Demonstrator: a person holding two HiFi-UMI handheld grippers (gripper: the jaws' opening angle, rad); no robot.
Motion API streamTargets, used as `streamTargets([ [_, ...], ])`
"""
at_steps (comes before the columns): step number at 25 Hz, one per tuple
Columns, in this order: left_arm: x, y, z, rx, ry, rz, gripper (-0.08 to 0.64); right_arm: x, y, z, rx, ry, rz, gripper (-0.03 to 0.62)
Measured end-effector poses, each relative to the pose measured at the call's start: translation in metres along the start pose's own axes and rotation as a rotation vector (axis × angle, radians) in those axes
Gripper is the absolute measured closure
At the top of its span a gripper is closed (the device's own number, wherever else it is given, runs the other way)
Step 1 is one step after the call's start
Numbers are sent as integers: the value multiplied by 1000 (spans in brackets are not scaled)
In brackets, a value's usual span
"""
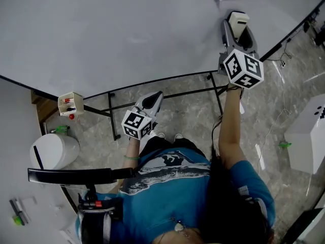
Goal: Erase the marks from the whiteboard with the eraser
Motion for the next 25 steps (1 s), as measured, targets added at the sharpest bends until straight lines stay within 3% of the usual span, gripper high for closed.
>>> streamTargets([
  [4,0,2,-3,-12,2,0,558,5,9,-20,-31,-10,20,330],
  [9,-2,1,-1,-7,-3,3,558,0,12,-5,-10,2,33,330],
  [13,-5,-3,3,3,-6,5,558,-17,12,47,65,-24,51,330],
  [20,-7,-5,4,5,-10,5,558,-63,3,153,172,-267,111,330],
  [25,-7,-8,1,4,-9,7,558,-82,-5,187,231,-281,147,330],
])
Point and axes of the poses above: the fingertips, and each gripper's own axes: y forward along the fingers, z to its left, x out of its top, the point moved 2 cm from there along -y, backward along the fingers, and after that the axes turned 1 degree about -x, right-handed, at the moved point
